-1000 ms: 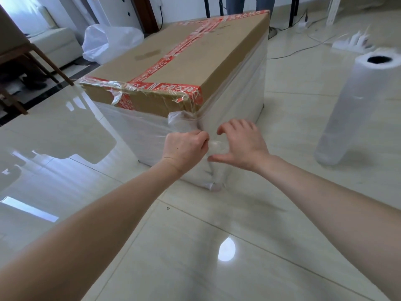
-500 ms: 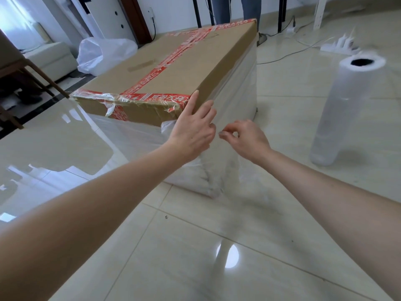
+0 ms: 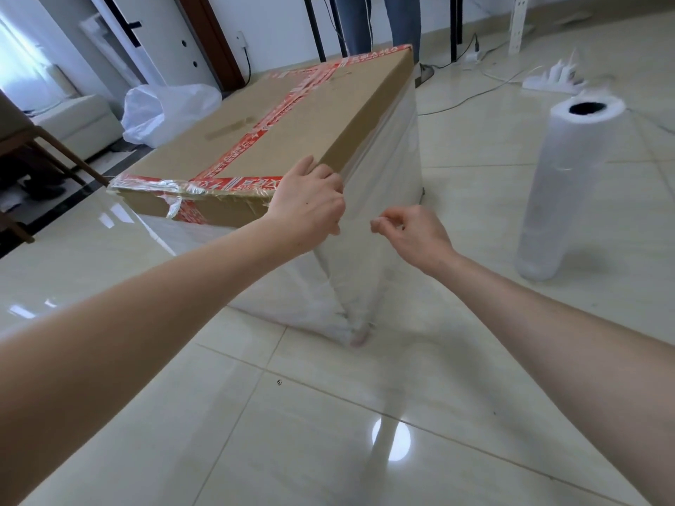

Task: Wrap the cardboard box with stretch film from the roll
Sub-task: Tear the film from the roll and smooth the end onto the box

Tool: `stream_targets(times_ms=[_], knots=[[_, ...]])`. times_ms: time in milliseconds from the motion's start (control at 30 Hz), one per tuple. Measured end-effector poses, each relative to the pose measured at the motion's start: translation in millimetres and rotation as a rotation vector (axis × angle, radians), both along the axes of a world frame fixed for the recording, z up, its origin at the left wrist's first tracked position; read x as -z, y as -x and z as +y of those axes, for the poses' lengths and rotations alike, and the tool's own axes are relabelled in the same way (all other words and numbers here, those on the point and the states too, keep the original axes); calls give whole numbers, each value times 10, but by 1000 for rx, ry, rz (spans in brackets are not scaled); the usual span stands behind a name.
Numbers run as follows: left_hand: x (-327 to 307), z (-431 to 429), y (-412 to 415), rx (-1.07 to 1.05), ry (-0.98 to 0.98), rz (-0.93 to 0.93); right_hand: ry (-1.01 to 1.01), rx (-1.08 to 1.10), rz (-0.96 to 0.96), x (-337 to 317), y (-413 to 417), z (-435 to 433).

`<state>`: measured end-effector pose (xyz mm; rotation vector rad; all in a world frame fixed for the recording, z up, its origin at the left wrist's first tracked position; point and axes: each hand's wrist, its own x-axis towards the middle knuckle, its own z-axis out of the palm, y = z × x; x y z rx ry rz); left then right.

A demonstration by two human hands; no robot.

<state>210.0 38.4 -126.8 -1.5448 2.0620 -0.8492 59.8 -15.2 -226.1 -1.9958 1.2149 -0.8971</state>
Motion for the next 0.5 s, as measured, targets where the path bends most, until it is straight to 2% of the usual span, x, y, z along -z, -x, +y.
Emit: stream_targets(times_ms=[300, 500], knots=[[12, -92, -31, 126, 203, 121, 9, 128, -51, 2, -3, -97], [-23, -99, -23, 70, 42, 115, -9, 132, -99, -3, -21, -128]])
